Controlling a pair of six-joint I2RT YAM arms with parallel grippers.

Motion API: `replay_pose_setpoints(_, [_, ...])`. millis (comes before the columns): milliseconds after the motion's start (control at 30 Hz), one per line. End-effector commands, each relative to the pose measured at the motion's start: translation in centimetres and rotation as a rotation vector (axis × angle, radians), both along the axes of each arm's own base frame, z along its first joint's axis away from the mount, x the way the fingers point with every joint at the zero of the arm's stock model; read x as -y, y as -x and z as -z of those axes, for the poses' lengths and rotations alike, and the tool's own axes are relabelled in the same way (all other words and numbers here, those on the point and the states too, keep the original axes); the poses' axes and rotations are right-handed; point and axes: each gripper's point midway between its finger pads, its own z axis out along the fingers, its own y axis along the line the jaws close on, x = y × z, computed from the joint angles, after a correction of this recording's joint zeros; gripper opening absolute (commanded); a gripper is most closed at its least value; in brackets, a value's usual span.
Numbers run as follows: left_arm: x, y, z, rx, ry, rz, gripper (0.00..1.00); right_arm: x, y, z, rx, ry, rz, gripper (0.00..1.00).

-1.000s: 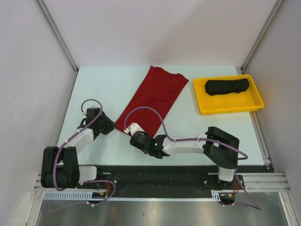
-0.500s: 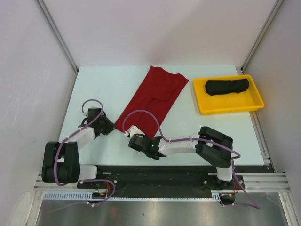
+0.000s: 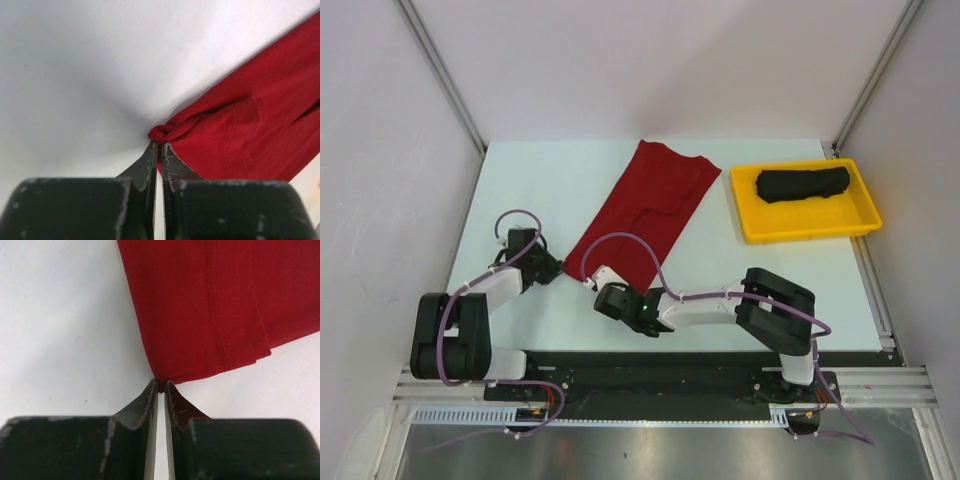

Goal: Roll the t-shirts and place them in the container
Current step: Roll the T-shirt to the center of the board.

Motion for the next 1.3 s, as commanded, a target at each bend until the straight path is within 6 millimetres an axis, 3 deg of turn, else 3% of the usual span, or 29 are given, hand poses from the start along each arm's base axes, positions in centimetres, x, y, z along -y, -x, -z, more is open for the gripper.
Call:
replay_pose_setpoints(0, [-1.1, -1.9, -1.9, 0.058, -0.043, -0.031, 0.01, -0.9, 0.1, -1.6, -0.011, -0.034, -0.031, 0.11])
replay_pose_setpoints(133, [-2.4, -1.2, -3.1, 0.061, -0.109, -0.062, 0.00, -1.6, 1.0, -3.1, -0.033, -0.081, -0.071, 0.04])
replay_pose_setpoints(333, [-4.2, 0.6, -4.7, 0.038, -0.217, -0.072, 0.00, -3.0, 3.7, -4.9, -0.094, -0.143, -0.137, 0.02])
replay_pose_setpoints(467, [-4.8, 2.0, -4.6, 0.009, -0.254, -0.075, 0.00, -3.5, 4.8, -5.3, -0.149, -0.178, -0.154, 0.02])
replay_pose_setpoints(767, [-4.5, 0.9, -3.7, -0.075, -0.238, -0.071, 0.01, -3.5, 3.9, -4.6, -0.281, -0.244, -0.100, 0.01])
replay_pose_setpoints(1033, [-3.0, -1.3, -5.8, -0.029, -0.223, -0.054, 0.20, -3.6, 2.4, -4.4, -0.383, -0.312, -0.068, 0.00])
replay_pose_setpoints(1167, [-2.4, -1.7, -6.1, -0.026, -0.223, -0.036, 0.24, -3.6, 2.0, -4.6, -0.409, -0.337, -0.056, 0.00])
replay_pose_setpoints(1267, [-2.2, -1.6, -6.3, -0.016, -0.226, -0.020, 0.42, -3.6, 1.8, -4.6, -0.422, -0.350, -0.052, 0.00])
